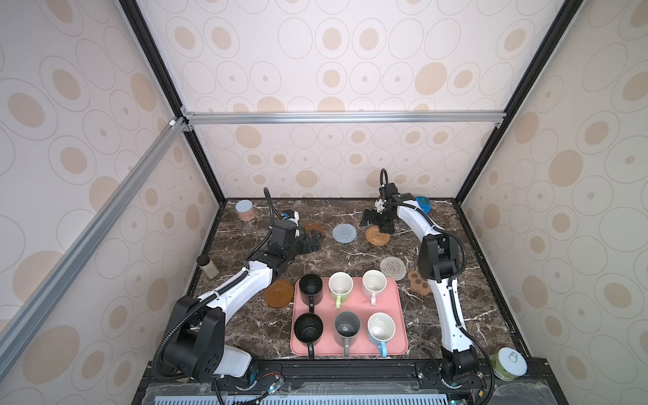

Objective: Place cups on coasters
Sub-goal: Move the coaster to the top-center of the table, then move the coaster to the center of the table.

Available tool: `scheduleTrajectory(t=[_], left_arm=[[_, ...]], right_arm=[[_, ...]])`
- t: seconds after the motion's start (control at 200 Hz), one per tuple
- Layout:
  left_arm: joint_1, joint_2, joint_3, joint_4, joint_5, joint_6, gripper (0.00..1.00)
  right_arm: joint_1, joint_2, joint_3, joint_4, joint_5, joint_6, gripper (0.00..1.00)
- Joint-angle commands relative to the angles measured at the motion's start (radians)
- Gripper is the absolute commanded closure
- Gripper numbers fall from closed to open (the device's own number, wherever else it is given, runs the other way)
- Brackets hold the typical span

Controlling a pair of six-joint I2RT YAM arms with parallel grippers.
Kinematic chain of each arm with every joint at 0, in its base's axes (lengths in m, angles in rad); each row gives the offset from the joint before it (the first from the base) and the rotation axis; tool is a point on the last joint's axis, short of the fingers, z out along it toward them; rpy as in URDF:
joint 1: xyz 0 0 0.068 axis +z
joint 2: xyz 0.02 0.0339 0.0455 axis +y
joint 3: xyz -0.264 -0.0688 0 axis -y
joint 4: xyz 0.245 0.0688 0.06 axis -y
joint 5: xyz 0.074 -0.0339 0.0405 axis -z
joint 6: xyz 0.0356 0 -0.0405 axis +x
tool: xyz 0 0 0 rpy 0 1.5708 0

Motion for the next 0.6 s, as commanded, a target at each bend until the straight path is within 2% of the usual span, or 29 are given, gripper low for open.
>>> scheduleTrajectory(t=[0.0,0.175,0.395,0.485,0.595], left_arm=[[-0.005,-0.015,0.036,-0.049,-0.021,-0.010,0.00],[-0.005,-0.011,0.069,-0.152,-0.046,-0.012,0.00],[0.019,0.016,0.140,-0.453,-0.115,-0.041,0.00],[0.057,0.010,0.125,-0.528,-0.086,-0.076,0.00],[0.111,-0.033,0.056,-0.532,-0.009,-0.129,0.00]], right_arm=[[0.003,-0.096,0.047,-0.004,-0.032,-0.014,0.00],[0.003,-0.183,0.035,-0.005,-0.054,-0.030,0.00],[0.002,-0.331,-0.129,-0.003,-0.080,-0.092,0.00],[0.002,-0.400,-0.224,-0.007,-0.082,-0.129,0.00],[0.001,-0.480,-0.347,-0.005,-0.076,-0.168,0.00]])
